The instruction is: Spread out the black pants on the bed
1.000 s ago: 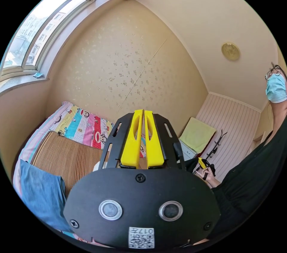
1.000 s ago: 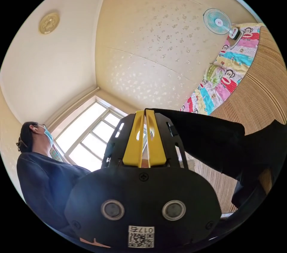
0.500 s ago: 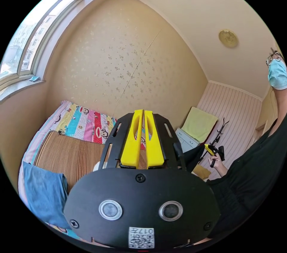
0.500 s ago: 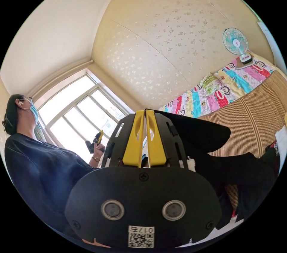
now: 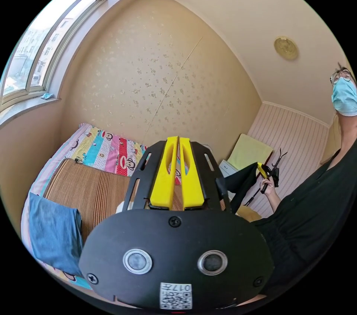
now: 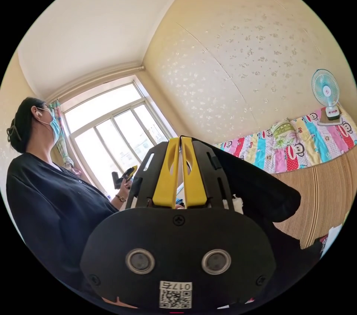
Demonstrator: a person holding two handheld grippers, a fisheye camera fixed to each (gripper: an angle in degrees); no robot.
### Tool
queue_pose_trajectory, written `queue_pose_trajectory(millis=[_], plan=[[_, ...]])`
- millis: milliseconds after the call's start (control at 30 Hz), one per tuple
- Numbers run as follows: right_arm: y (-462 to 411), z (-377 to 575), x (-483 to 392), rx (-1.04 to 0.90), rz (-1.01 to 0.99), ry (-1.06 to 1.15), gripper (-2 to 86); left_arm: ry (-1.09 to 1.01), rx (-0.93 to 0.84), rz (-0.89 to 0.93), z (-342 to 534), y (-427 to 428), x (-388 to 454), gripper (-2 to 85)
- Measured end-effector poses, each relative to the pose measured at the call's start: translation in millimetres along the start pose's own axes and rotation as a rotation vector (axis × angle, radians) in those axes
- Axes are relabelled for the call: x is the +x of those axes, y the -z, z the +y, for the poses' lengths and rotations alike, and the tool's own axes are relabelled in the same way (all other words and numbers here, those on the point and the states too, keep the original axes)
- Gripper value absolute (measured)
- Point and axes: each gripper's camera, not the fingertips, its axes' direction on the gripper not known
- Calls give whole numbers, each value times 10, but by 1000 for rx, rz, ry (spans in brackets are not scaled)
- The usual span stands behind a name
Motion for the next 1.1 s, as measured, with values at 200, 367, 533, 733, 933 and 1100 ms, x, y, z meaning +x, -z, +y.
queue_pose_trajectory(millis=[200,367,533,733,933,1100], plan=[[-235,-506,32,-10,-97,44,6,-39,-57,-38,26,-51,113,-10],[-452,-974,13,-52,-111,127,5,18,-57,2,80,-216,115,-10],[-371,-1306,402,283,-415,66,4,-45,-61,-19,136,-354,256,-10],[-889,-1753,1038,115,-293,-61,7,-29,-78,-32,231,-519,214,-10],[-1495,-1564,2052,-214,344,-314,38,3,-55,-4,185,-612,231,-10],[-1850,-987,3238,-471,645,-617,83,-32,-87,-20,124,-702,304,-10]])
